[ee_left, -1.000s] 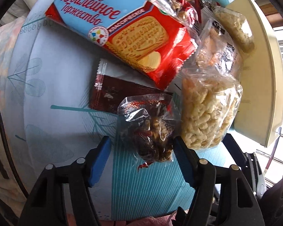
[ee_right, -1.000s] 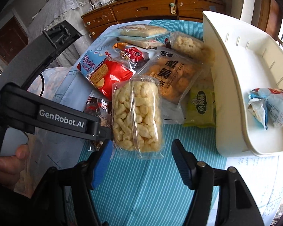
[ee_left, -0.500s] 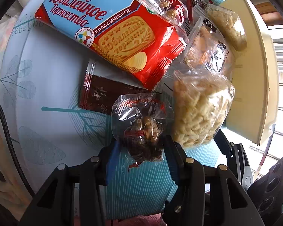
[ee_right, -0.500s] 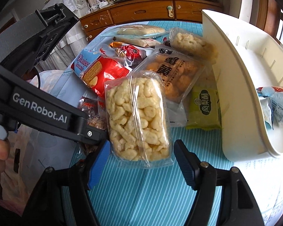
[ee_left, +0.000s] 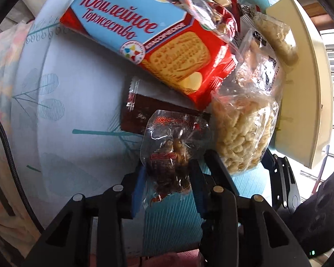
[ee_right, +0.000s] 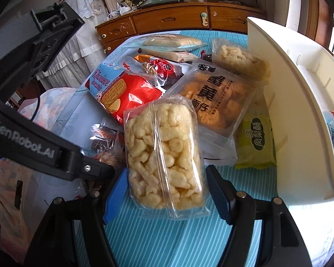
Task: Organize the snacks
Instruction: 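Grasp the clear nut bag with the left gripper while the right grasps the puffed-corn bag, then carry the nut bag and puffed-corn bag over the tray and release them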
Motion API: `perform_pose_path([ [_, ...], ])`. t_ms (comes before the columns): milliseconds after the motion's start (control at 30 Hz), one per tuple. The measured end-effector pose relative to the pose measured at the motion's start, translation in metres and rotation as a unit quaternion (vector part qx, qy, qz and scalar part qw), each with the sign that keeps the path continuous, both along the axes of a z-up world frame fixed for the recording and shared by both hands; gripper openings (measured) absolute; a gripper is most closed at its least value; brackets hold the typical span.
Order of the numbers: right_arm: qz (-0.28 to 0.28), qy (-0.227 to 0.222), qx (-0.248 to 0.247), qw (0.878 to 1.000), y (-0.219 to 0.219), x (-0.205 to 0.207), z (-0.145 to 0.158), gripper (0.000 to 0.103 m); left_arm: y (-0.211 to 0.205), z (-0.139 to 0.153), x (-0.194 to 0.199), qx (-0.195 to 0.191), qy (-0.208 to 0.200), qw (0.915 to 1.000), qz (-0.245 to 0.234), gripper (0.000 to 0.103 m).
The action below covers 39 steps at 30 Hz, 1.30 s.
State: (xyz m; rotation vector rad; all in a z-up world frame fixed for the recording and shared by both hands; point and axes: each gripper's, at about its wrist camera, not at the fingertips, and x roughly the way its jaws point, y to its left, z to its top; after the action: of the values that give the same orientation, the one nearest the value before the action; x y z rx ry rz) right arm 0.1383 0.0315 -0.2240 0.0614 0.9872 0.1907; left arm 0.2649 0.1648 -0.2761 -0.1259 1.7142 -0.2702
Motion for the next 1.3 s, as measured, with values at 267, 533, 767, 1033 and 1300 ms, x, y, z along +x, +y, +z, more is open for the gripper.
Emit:
perform_pose_path([
  [267,-0.004,0.01,-0.003,1.0,0.004,0.006,-0.003,0.066,0.014,0.013,0.005,0.0,-0.011,0.9999,-0.004,0.036],
  [533,0.001,0.008,0.002,1.0,0.004,0.006,0.009,0.065,0.018,0.042,0.009,-0.004,-0.027,0.9996,0.006,0.036],
  [767,0.018,-0.006,0.006,1.0,-0.002,-0.005,0.037,0.065,0.02,0.089,0.001,-0.017,-0.058,0.9978,0.026,0.036],
  [1033,0.04,-0.046,0.009,0.998,-0.012,-0.019,0.075,0.065,0.02,0.129,-0.017,-0.052,-0.115,0.9906,0.053,0.036],
  [1300,0.044,-0.081,0.007,0.996,-0.036,-0.039,0.109,0.065,0.007,0.152,-0.048,-0.114,-0.182,0.972,0.095,0.036],
])
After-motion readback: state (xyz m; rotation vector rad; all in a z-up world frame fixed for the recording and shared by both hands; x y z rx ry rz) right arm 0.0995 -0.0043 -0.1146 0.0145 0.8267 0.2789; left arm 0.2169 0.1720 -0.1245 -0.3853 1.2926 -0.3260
